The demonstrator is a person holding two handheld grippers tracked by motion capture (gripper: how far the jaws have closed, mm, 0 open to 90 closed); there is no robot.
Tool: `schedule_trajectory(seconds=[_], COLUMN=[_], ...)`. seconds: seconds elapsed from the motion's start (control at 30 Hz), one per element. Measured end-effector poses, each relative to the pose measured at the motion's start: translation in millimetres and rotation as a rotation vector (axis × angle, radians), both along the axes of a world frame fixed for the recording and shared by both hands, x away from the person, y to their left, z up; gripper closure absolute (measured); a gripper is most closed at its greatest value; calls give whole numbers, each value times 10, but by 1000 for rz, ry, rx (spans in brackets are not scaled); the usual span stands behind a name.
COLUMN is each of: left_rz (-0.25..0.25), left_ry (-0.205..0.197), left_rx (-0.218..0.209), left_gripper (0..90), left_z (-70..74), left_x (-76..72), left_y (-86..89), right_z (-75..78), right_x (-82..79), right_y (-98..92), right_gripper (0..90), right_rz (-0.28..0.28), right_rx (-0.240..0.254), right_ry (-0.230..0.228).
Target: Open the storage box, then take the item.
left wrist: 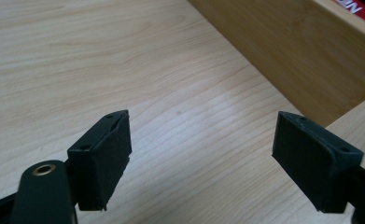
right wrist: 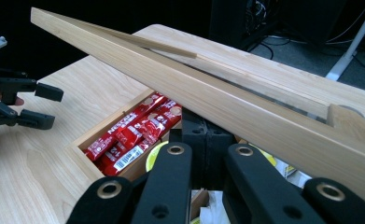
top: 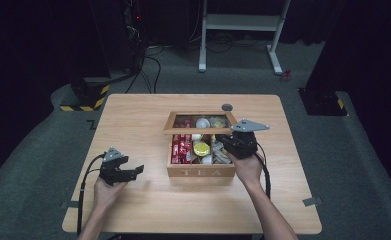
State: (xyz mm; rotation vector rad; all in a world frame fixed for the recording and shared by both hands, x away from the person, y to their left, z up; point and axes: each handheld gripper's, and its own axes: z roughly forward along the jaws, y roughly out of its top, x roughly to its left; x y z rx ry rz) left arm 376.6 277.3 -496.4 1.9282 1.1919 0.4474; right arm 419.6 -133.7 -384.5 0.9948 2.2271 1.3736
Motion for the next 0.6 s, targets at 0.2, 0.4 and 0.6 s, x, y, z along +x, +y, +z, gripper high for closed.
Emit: schedule_trajectory(seconds=[0.2, 0.4, 0.6], left_rz=[-24, -53, -87], left_ry=[-38, -48, -59], left_rx=[-6, -32, -57], left_gripper=[204, 203, 213], left_z=[115, 182, 236], left_x=[46, 82, 110], left_y=[-72, -122, -234], right_z=[27, 37, 39], right_x=[25, 47, 61], right_y=[0, -5, -4], right_gripper=[899, 899, 899], right_rz=[-1, 5, 3], right_rx=[10, 11, 12], right_ry=[5, 8, 16])
